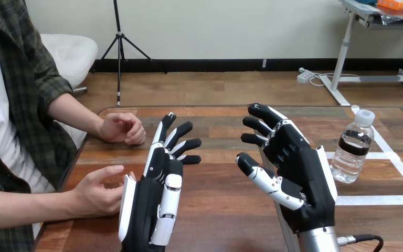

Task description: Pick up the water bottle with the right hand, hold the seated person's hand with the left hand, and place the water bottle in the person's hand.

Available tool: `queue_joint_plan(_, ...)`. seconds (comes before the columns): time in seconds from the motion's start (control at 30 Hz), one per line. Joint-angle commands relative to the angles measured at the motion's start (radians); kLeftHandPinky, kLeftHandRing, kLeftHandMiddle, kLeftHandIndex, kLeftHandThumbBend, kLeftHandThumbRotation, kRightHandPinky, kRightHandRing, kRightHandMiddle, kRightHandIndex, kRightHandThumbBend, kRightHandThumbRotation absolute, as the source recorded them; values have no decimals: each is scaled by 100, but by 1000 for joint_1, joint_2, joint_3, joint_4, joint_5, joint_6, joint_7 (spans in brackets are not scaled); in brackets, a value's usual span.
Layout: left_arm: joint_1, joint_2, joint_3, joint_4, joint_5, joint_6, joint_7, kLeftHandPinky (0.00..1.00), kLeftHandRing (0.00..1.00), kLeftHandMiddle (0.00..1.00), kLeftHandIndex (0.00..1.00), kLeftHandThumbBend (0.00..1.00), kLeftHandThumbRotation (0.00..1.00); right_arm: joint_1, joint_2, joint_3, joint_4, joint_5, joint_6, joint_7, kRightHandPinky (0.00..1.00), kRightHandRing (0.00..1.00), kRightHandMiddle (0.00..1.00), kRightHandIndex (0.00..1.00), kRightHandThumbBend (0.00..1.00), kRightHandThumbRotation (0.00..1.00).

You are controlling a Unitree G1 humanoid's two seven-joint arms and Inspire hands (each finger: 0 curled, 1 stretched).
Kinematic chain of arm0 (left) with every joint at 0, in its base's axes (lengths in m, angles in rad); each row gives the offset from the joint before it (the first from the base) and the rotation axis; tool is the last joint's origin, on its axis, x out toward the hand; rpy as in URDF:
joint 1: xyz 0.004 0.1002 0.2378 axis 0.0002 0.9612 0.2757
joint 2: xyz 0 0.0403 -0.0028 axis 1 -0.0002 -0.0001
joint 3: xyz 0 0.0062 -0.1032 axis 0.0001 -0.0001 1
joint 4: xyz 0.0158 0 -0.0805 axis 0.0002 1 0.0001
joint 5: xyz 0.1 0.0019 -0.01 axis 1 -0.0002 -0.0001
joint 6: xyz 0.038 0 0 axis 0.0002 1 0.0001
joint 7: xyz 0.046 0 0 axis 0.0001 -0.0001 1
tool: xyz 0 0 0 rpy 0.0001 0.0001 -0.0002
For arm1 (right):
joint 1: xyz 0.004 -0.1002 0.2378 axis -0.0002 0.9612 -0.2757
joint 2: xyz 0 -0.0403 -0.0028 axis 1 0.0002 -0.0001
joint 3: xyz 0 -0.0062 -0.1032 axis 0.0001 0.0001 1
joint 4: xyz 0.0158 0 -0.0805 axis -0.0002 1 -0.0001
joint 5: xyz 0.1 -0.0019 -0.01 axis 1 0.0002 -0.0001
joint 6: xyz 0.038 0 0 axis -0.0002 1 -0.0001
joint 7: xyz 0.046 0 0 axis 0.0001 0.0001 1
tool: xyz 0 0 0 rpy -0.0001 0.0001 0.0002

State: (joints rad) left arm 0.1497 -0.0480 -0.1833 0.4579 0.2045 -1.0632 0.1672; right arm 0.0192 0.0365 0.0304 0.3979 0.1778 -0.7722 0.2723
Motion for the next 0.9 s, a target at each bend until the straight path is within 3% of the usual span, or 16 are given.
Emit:
queue_joint_plan(0.0,-38,-25,3,-32,-1,-4,-3,67,78,88,95,20,100,-53,12,-1,-41,1,-1,-4,73,82,85,79,66,17)
queue_joint_plan(0.7,-38,-26,2,-31,-2,2,-8,66,78,88,95,15,100,-71,9,-5,-49,25,-12,11,73,81,85,79,67,16)
queue_joint_plan(0.87,-38,-25,6,-28,12,-2,-3,66,78,88,95,15,100,-89,4,-14,-54,10,-34,1,73,81,85,79,67,15)
